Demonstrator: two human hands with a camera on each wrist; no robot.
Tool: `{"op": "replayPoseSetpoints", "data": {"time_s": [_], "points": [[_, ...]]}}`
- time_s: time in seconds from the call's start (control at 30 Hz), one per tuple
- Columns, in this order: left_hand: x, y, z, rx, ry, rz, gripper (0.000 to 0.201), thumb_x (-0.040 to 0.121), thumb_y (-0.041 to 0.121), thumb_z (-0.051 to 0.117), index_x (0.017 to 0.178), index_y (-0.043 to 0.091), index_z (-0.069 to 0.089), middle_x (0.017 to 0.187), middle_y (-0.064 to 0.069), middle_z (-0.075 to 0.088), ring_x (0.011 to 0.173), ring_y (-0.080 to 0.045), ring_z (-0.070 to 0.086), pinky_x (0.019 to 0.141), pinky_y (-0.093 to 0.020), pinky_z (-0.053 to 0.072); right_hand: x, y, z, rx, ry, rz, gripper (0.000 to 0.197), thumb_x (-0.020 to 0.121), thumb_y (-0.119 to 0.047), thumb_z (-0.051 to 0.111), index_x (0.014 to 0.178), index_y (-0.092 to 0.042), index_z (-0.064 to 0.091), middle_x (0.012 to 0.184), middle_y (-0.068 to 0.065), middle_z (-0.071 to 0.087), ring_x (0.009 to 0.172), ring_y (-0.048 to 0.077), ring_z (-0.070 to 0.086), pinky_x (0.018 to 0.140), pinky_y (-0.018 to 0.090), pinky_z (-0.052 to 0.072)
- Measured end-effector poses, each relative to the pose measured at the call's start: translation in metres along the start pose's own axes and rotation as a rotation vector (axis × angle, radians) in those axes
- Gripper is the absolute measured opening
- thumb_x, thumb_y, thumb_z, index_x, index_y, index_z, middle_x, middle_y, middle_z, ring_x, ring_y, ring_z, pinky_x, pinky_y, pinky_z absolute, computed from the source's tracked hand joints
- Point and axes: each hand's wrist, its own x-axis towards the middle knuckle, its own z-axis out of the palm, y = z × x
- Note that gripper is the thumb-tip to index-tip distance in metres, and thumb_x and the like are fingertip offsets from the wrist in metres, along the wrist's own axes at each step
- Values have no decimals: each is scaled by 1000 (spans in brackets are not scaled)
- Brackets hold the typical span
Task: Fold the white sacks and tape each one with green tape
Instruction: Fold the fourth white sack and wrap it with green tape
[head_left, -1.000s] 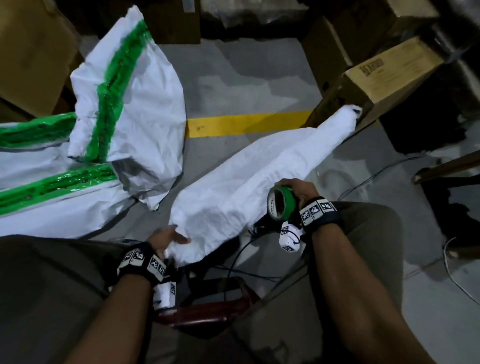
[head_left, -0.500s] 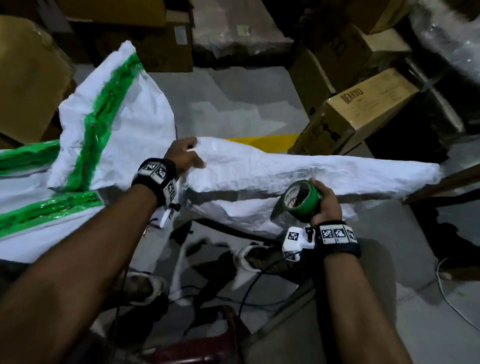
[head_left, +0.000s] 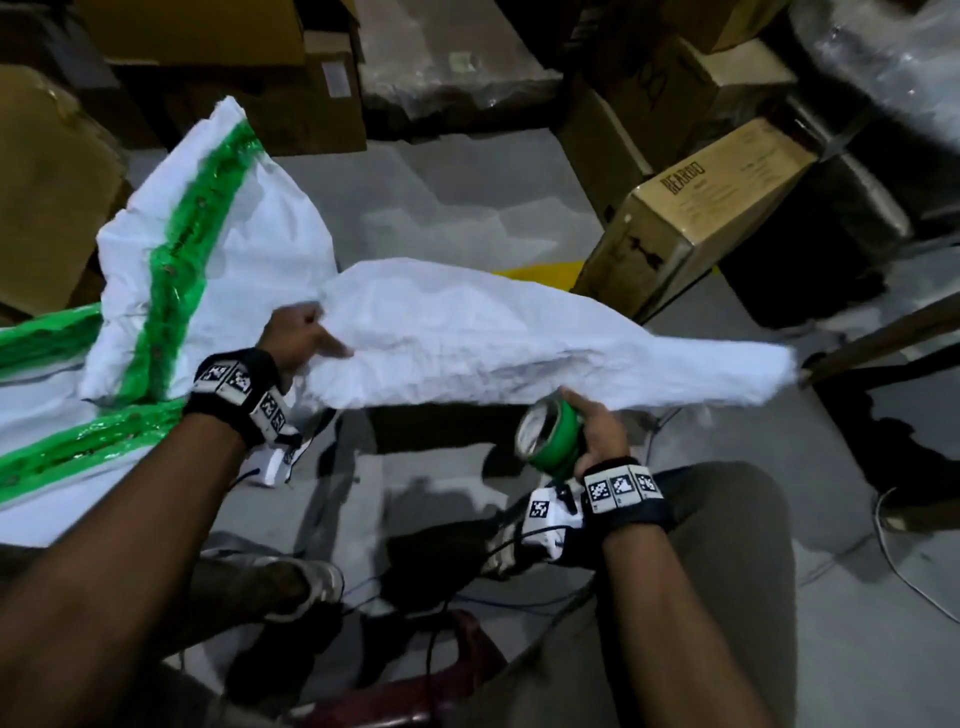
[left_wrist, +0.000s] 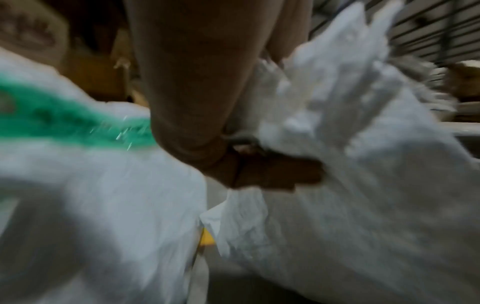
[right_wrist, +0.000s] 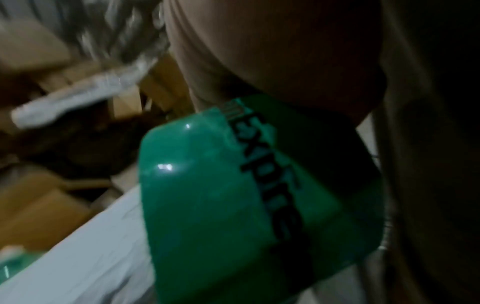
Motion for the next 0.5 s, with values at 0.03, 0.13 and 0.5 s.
{"op": "replayPoseSetpoints", "data": {"time_s": [0.03, 0.13, 0.5], "points": [[1, -22, 0, 36, -67, -143, 50, 50, 8, 93, 94, 7, 69, 98, -14, 69, 86, -27, 61, 74, -42, 53, 4, 17, -8, -105, 30, 101, 52, 64, -28, 91, 101, 4, 71, 104, 22, 72, 83, 34, 69, 78, 47, 60], [-16, -80, 13, 223, -227, -366, 28, 72, 12, 86, 87, 9, 63, 110, -15, 63, 99, -28, 60, 92, -40, 52, 13, 62, -23, -519, 43, 228, 71, 66, -44, 89, 117, 2, 68, 117, 21, 70, 97, 35, 71, 87, 46, 58], [-7, -208, -5, -36, -351, -598, 63, 67, 28, 92, 117, 0, 67, 123, -28, 64, 109, -39, 60, 103, -50, 47, -24, 78, 31, -1713, -233, -626, 27, 77, -49, 77, 81, -27, 62, 161, -28, 13, 79, 17, 61, 66, 30, 44]]}}
